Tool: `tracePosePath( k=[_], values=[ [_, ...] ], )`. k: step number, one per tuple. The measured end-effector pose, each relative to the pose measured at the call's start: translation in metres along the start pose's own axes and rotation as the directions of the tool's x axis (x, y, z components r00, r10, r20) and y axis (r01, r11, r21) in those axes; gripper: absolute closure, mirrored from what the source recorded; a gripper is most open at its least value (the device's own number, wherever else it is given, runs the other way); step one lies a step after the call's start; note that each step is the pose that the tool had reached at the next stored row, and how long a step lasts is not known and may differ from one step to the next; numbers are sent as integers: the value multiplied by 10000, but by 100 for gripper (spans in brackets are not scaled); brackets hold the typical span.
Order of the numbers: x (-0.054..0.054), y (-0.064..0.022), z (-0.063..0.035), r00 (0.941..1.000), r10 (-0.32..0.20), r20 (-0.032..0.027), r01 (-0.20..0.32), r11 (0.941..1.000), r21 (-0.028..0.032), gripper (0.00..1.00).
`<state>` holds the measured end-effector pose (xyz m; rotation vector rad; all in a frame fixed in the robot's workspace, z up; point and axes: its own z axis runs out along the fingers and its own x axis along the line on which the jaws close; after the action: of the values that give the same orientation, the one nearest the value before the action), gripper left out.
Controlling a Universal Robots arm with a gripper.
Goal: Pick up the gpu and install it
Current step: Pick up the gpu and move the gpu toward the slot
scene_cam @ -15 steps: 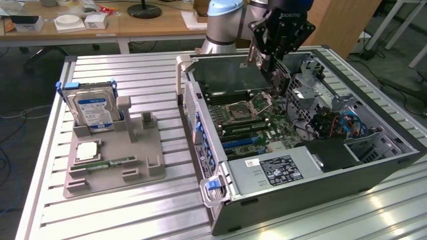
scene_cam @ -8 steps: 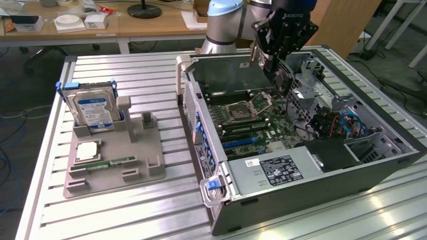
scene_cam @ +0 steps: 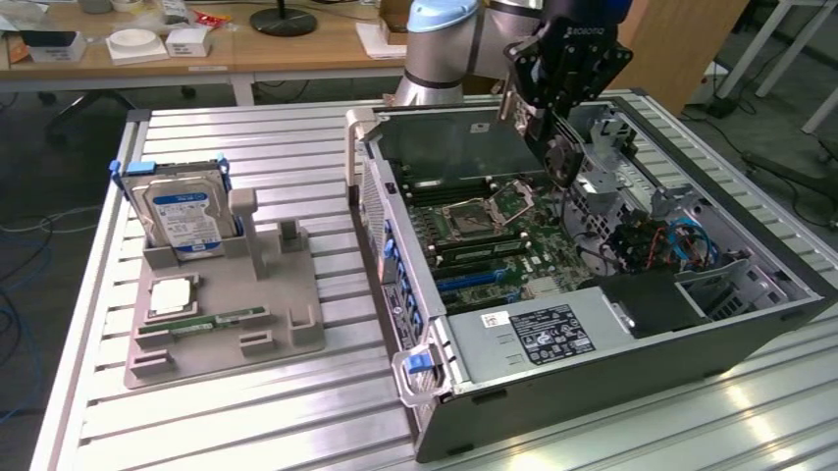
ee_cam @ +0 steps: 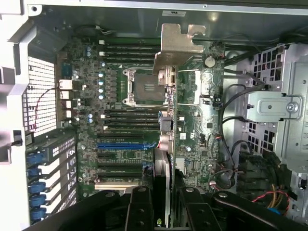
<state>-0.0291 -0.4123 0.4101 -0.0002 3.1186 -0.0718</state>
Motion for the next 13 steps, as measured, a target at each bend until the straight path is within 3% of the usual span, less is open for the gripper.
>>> tracePosePath(
  k=[13],
  values=[
    [-193,0,13,10000,-1,0,1,10000,0,74]
  ],
)
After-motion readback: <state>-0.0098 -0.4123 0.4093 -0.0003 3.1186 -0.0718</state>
